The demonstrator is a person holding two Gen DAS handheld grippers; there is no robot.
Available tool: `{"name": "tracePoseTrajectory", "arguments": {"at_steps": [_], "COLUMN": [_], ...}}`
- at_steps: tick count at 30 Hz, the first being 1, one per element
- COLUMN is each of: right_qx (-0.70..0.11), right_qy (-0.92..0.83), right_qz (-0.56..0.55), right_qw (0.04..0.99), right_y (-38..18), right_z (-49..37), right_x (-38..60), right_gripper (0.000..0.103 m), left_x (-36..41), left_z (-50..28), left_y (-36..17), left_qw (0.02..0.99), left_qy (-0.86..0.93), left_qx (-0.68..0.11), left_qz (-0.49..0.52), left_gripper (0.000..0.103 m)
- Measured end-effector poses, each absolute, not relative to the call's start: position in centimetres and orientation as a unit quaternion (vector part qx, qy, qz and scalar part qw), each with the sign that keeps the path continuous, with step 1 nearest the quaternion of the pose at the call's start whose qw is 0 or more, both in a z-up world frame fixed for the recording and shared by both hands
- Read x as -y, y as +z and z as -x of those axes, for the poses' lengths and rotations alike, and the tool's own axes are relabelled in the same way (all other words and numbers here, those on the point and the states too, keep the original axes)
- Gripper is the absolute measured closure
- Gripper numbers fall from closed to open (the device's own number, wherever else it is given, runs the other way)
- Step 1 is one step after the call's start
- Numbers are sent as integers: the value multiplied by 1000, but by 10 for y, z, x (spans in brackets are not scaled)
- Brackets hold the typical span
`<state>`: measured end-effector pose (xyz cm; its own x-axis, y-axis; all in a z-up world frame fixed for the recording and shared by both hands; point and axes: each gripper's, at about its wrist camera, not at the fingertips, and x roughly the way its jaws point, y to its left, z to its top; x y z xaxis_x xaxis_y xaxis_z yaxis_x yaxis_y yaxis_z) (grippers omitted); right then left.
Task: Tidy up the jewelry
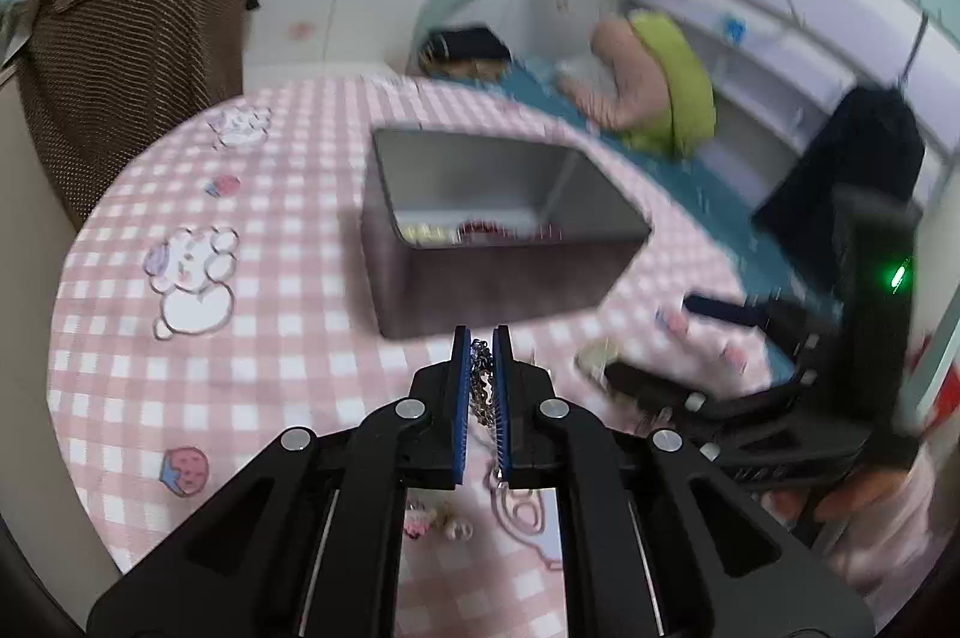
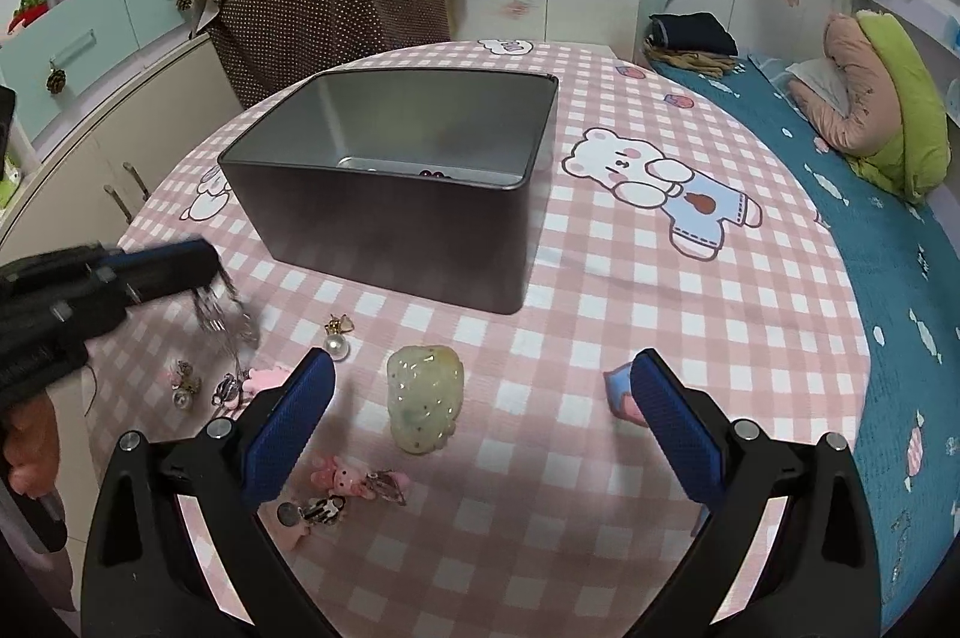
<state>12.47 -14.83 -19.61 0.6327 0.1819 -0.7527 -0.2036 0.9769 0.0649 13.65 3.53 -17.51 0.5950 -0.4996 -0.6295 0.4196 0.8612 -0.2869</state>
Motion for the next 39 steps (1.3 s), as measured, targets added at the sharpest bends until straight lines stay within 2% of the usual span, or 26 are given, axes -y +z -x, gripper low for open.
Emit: {"name": "tracePoseTrajectory", "arguments": {"at_steps": [5,7,9,15,17,20,23,25,26,27,28,30,36,39], "right_qx": [-417,-423,-436,-432,-433,-434,-434,-435,-436,-437,-436,-437,-437,-438], "right_qy": [115,116,118,120,120,123,120,122,120,115,115,115,113,114], "right_qz": [26,36,41,41,33,31,38,39,40,44,46,45,44,44], "right_qw": [901,898,891,893,893,892,892,891,891,891,891,891,891,891], "right_y": [-198,-203,-210,-212,-211,-211,-210,-210,-210,-211,-212,-212,-213,-213], "right_z": [-126,-127,-129,-127,-127,-127,-126,-125,-125,-125,-124,-124,-127,-128], "right_x": [140,136,133,134,138,140,140,137,137,137,135,136,136,136], "right_gripper": [14,21,38,66,70,69,69,63,51,46,45,44,44,44], "left_x": [-53,-61,-66,-79,-82,-78,-59,-49,-47,-45,-44,-46,-37,-33], "left_z": [-139,-141,-142,-141,-142,-141,-139,-138,-137,-134,-131,-124,-115,-117], "left_y": [-161,-160,-161,-168,-170,-173,-183,-195,-200,-203,-205,-207,-214,-215], "left_qw": [895,890,886,868,860,861,871,868,868,873,876,882,884,886], "left_qy": [-254,-260,-262,-276,-287,-285,-265,-259,-253,-239,-231,-221,-219,-220], "left_qx": [-350,-350,-353,-365,-367,-375,-397,-417,-422,-423,-422,-416,-411,-404], "left_qz": [114,134,148,193,209,194,117,77,64,45,33,15,-35,-54], "left_gripper": [96,96,96,96,96,96,96,95,94,91,79,63,62,69]}}
